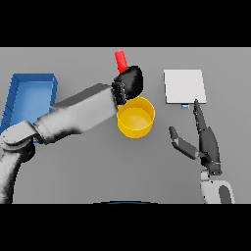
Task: Pick up the red beaker and tilt it to pour out 1 green nut into yellow bowl. Pick up the yellow bowl and place it on the metallic measuring scale.
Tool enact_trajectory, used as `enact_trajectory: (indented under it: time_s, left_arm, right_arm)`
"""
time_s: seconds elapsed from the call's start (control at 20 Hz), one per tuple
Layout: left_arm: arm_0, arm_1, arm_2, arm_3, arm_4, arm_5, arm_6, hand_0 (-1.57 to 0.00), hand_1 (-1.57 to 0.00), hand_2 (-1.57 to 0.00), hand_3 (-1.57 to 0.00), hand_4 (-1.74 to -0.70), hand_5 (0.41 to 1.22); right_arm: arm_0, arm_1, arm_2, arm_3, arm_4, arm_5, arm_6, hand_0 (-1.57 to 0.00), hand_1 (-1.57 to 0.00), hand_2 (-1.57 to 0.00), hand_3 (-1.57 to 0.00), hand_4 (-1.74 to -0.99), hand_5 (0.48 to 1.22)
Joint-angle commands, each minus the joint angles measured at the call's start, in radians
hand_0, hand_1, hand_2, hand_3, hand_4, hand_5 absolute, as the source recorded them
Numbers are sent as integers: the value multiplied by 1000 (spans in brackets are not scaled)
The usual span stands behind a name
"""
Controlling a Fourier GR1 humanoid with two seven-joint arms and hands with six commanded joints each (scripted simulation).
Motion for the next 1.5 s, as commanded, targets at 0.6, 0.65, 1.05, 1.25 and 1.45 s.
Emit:
enact_trajectory:
  time_s: [0.6,0.65,1.05,1.25,1.45]
  left_arm:
    - [-209,-6,-128,91,-35,34,-73,-1571,-1571,-1571,-1571,-1721,1221]
    - [-241,2,-135,119,-44,54,-73,-1571,-1571,-1571,-1571,-1722,1221]
    - [-414,120,176,390,267,127,-3,-1571,-1571,-1571,-1443,-1732,1221]
    - [-398,213,428,529,555,164,86,-1571,-1571,-1571,-1402,-1737,1221]
    - [-308,313,587,609,785,249,114,-1571,-1571,-1571,-1480,-1739,1221]
  right_arm:
    - [-2,1,-7,12,-15,5,-23,1,1,1,1,-1147,642]
    - [-6,4,-2,14,-12,5,-29,1,1,1,1,-1150,649]
    - [-11,0,10,18,5,8,-31,1,1,1,1,-1152,652]
    - [-38,7,22,33,50,-27,-30,1,1,1,1,-1142,630]
    - [-44,10,-6,46,-50,27,-63,1,1,1,1,-1083,625]
